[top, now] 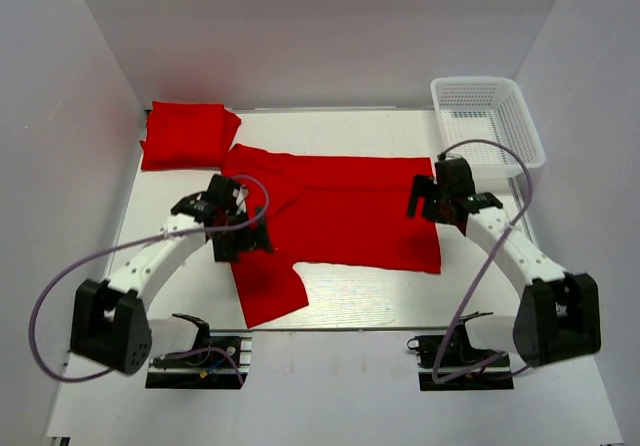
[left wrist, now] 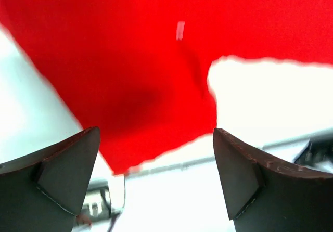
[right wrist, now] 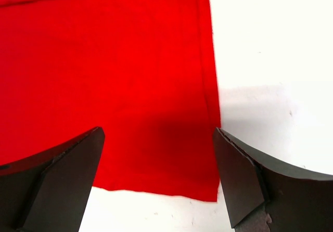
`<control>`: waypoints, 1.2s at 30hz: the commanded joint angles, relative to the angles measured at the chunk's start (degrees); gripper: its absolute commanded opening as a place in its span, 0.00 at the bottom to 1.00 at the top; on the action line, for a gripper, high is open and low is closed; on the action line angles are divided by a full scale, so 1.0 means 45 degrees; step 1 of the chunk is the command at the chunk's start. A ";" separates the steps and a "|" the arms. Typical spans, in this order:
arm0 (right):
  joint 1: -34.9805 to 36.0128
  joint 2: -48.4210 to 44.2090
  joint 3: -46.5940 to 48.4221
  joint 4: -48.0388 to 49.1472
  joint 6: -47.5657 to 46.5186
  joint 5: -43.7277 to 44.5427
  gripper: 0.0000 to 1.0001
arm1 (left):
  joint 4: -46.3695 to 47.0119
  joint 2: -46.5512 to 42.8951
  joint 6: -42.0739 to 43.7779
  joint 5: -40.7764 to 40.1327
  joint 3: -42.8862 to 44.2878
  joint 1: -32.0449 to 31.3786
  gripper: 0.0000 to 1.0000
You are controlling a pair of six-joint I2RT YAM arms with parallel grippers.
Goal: Fold and stack the t-shirts
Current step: Fold the flattened tshirt in 1/3 of the way, then grap the side of the flattened tshirt closest away from the robot with both arms
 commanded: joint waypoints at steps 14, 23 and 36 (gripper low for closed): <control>-0.0058 -0.2404 -0.2160 -0.0035 0.0874 0.0968 0.90 | -0.3753 -0.2105 -0.2434 -0.0659 -0.3080 -0.2005 0.97; -0.0058 -0.1860 -0.1847 0.0043 0.0894 0.1185 0.90 | -0.0944 -0.1089 -0.2981 -0.0405 -0.3472 -0.2943 0.88; -0.0097 -0.1526 -0.1828 0.0082 0.0933 0.1302 0.90 | -0.1366 0.0065 -0.3820 -0.1263 -0.3454 -0.4193 0.76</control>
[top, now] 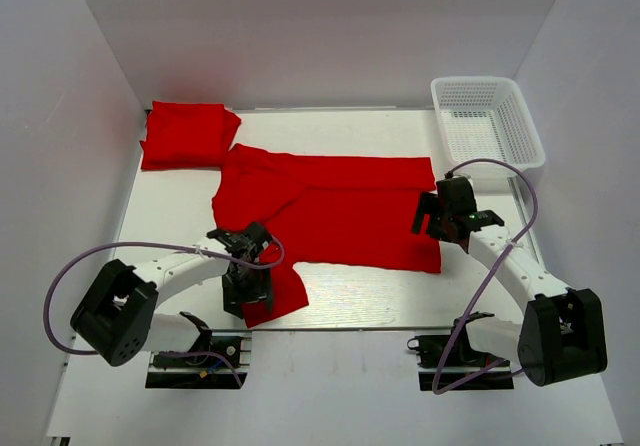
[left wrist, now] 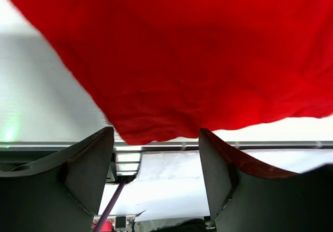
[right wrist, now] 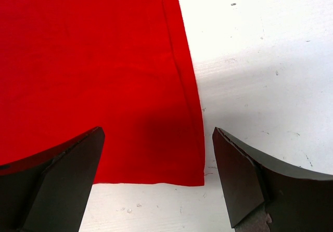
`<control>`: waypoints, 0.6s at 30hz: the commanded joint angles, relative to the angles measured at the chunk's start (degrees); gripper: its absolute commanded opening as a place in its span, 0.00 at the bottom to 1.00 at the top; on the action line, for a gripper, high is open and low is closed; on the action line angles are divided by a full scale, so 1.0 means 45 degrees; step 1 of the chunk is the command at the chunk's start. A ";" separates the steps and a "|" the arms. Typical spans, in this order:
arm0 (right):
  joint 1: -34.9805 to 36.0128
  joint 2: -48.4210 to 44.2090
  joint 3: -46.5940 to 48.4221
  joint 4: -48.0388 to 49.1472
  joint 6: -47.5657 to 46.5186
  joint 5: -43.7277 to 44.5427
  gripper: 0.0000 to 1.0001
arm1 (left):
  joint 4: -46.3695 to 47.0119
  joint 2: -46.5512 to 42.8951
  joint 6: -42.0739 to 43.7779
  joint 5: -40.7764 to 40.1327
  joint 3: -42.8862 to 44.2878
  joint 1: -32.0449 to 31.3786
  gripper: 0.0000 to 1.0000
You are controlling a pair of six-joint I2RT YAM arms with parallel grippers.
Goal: Fold and stack the t-shirts
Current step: Grap the side of the flattened tshirt closest away from the robot with both arms
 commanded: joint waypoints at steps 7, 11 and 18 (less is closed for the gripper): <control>-0.0087 0.0151 0.0383 0.0159 0.0200 0.0282 0.90 | -0.1212 -0.0007 -0.0597 -0.0887 0.0376 -0.0620 0.74; -0.0088 0.0150 0.0266 0.0199 0.0414 0.0360 0.90 | -0.0081 0.0421 -0.0713 -0.0460 0.0240 -0.0737 0.71; -0.0068 -0.0122 0.0207 0.0160 0.0590 0.0555 0.90 | 0.1230 0.1223 -0.0947 -0.0457 -0.0462 -0.0993 0.49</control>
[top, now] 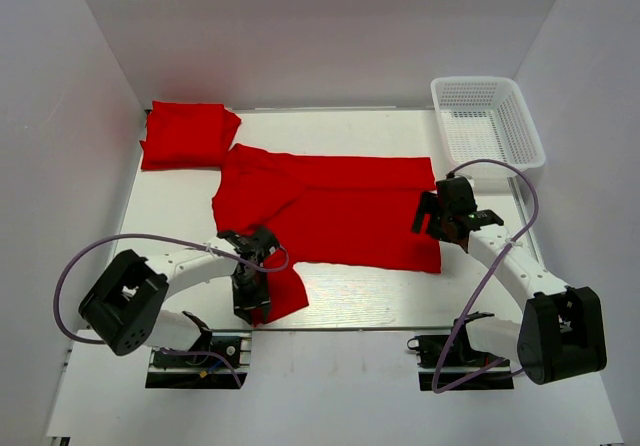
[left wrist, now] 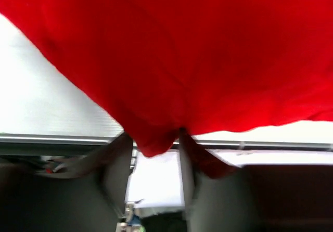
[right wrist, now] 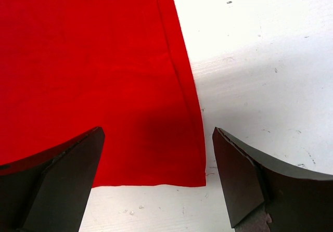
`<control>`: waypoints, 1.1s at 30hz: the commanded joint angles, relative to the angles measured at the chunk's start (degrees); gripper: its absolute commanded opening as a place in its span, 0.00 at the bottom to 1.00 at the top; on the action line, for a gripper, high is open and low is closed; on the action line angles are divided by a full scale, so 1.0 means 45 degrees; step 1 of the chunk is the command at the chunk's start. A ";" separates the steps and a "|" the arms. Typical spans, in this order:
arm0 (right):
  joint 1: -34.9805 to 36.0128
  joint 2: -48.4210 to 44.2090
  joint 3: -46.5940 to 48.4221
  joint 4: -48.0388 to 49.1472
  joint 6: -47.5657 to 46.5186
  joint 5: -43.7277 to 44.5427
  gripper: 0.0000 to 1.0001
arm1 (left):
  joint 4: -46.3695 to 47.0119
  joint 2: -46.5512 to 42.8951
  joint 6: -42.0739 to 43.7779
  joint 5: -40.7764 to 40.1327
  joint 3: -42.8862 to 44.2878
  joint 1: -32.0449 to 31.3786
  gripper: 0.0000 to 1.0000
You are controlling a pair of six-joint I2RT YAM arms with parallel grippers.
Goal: Fold and stack the t-shirts
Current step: Grap the side of the flattened tshirt closest away from the robot with both arms
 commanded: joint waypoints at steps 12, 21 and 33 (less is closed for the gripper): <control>-0.0059 -0.1577 -0.0983 -0.1294 0.1319 -0.0673 0.90 | -0.0103 -0.0057 -0.0231 -0.1391 0.1204 -0.0181 0.00; -0.0039 -0.1403 -0.2058 -0.1062 0.2725 -0.0889 0.90 | -0.0396 -0.0407 -0.0112 -0.1273 0.1499 -0.0181 0.00; -0.0058 -0.1167 -0.2879 -0.0865 0.3722 -0.0655 0.70 | -0.0766 -0.0545 -0.0112 -0.1508 0.2144 -0.0181 0.00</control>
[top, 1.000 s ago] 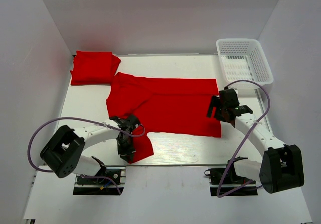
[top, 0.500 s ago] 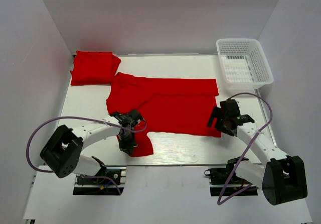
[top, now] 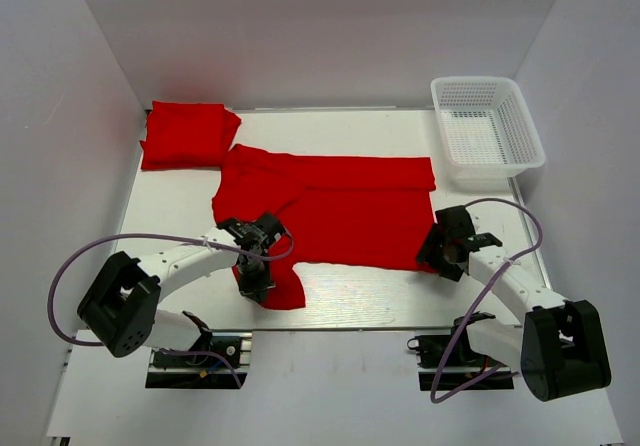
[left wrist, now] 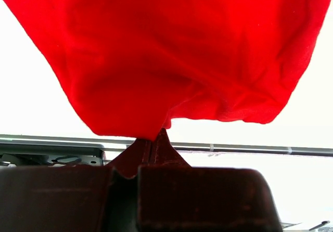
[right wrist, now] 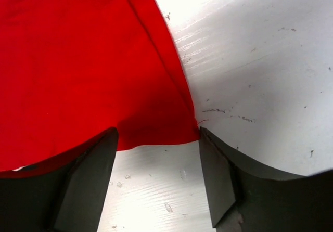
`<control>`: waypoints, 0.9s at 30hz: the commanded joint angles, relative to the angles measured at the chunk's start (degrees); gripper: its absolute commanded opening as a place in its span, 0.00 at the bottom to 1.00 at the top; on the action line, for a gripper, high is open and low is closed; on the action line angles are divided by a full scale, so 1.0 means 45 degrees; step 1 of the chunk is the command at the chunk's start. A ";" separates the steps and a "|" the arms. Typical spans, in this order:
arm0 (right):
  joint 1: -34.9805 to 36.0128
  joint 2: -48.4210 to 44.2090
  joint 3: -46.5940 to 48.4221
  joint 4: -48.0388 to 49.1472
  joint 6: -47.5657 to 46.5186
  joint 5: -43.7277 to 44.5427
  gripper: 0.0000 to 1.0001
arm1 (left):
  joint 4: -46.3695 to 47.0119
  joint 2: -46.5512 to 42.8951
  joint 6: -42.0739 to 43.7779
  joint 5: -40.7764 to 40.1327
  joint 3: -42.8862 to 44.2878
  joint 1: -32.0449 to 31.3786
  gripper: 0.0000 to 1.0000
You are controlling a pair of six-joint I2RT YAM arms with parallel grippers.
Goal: Fold and stack the t-shirts
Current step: Grap the side of the flattened tshirt closest away from the robot with both arms
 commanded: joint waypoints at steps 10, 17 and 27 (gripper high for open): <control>0.0000 -0.0078 -0.0310 0.0320 0.0673 0.0147 0.08 | -0.0268 -0.0282 0.0302 -0.0123 0.0989 -0.0031 0.00; -0.0058 -0.0021 0.0119 0.0672 0.0147 -0.0107 0.00 | -0.0268 -0.0516 0.0691 0.0151 0.1927 0.0243 0.00; -0.0039 0.0584 0.1330 0.0829 -0.0655 -0.0048 0.00 | -0.0540 0.0674 0.1220 -0.0824 0.4503 0.0514 0.00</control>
